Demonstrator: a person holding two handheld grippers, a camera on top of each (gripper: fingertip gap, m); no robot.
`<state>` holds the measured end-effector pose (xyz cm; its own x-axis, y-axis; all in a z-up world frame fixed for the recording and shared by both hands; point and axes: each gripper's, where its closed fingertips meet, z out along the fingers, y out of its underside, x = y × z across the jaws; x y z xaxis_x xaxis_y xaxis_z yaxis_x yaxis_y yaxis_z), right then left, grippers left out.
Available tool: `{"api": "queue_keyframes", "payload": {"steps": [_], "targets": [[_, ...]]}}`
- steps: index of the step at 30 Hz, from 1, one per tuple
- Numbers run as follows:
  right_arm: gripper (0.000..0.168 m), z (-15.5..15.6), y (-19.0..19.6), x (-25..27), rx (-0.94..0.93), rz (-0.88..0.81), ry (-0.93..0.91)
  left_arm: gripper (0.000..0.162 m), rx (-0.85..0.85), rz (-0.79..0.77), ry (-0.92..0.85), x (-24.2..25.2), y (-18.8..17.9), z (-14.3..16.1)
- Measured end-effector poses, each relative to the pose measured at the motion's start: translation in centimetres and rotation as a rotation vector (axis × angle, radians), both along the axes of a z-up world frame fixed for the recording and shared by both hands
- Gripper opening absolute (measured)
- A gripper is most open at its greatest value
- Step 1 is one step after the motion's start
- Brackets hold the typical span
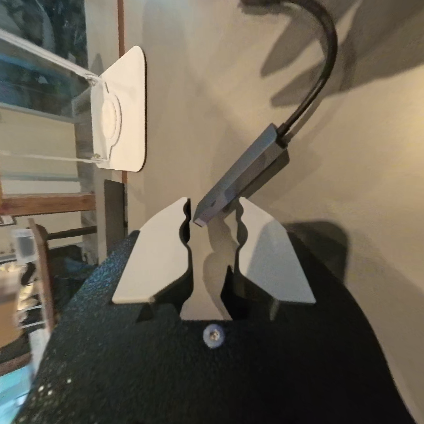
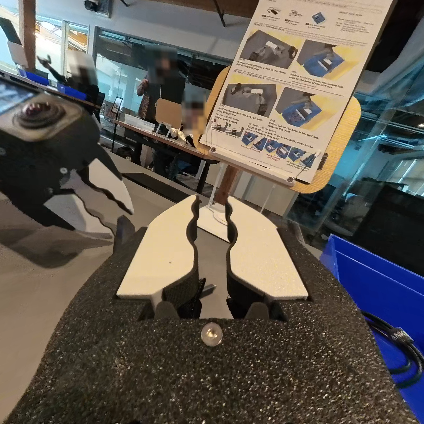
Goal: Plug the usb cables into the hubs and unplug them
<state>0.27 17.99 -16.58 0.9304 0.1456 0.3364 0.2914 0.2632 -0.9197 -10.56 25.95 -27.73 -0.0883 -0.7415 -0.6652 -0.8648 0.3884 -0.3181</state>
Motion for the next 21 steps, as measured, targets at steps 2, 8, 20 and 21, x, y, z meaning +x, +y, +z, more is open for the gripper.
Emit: {"api": "queue_keyframes", "payload": {"steps": [2, 8, 20, 21], "targets": [[0.021, 0.0, 0.0, 0.0, 0.002, 0.001, 0.001, 0.039, -0.053, 0.031, -0.066, -0.3, -0.3, 1.0], [0.021, -0.1, 0.0, -0.2, -0.005, 0.010, 0.001, 0.037, -0.158, 0.261, -0.287, -8.0, 0.1, 6.6], [0.020, -0.7, 0.2, -0.9, -0.024, 0.035, -0.022, 0.021, -0.251, 1.021, -0.279, -33.9, 6.2, 8.1], [0.020, -0.7, 0.2, -1.0, -0.025, 0.036, -0.024, 0.019, -0.250, 1.036, -0.274, -34.6, 6.5, 8.1]]}}
